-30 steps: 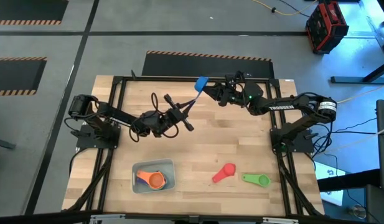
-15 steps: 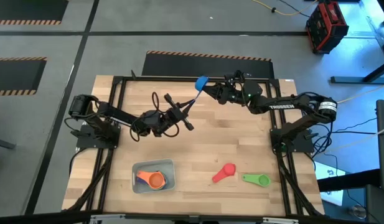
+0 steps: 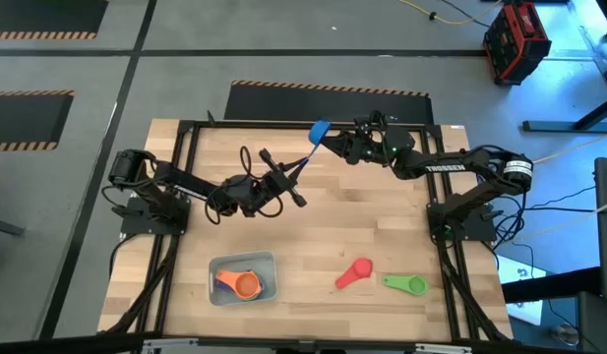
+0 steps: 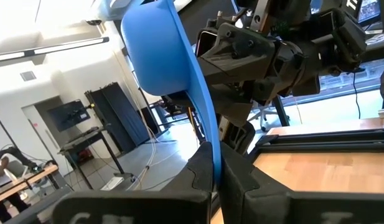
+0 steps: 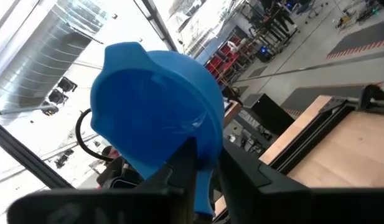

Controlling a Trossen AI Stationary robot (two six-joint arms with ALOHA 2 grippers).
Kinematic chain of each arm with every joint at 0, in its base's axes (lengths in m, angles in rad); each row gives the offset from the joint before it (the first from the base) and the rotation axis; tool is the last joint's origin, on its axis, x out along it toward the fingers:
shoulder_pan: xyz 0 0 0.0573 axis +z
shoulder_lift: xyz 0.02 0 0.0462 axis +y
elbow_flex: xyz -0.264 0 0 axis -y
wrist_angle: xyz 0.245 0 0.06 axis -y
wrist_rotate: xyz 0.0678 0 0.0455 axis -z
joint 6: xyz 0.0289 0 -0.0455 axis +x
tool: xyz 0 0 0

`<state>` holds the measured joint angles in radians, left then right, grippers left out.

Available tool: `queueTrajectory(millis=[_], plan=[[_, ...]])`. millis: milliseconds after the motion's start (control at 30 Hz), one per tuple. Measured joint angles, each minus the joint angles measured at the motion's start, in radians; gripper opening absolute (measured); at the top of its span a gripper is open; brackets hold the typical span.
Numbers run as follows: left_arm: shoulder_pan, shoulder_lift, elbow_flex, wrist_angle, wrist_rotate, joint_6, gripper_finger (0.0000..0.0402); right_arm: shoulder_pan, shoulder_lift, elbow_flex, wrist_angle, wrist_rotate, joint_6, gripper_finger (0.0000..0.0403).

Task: Nest measuring cups in basket
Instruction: Stack the blue measuring cup on top of the orange measuring cup in the gray bin

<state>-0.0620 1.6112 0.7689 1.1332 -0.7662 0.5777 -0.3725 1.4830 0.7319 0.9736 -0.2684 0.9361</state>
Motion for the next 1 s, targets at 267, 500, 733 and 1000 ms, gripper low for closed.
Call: queueTrajectory(millis=[267, 500, 733, 1000], plan=[[0.0, 0.0, 0.0, -0.001, -0.004, -0.001, 0.0, 0.0, 0.0, 0.0, -0.01, 0.024, 0.002, 0.0065], [0.0, 0.0, 0.001, 0.001, -0.005, -0.001, 0.0001, 0.001, 0.001, 0.0, -0.002, 0.064, 0.001, 0.0063], [0.001, 0.0, 0.001, 0.002, -0.006, -0.003, 0.0001, 0.002, 0.001, 0.0, -0.001, 0.113, -0.045, 0.0066], [0.0, -0.001, 0.002, 0.0, -0.008, -0.003, 0.0001, 0.0, 0.001, 0.0, 0.0, 0.088, -0.024, 0.0067]])
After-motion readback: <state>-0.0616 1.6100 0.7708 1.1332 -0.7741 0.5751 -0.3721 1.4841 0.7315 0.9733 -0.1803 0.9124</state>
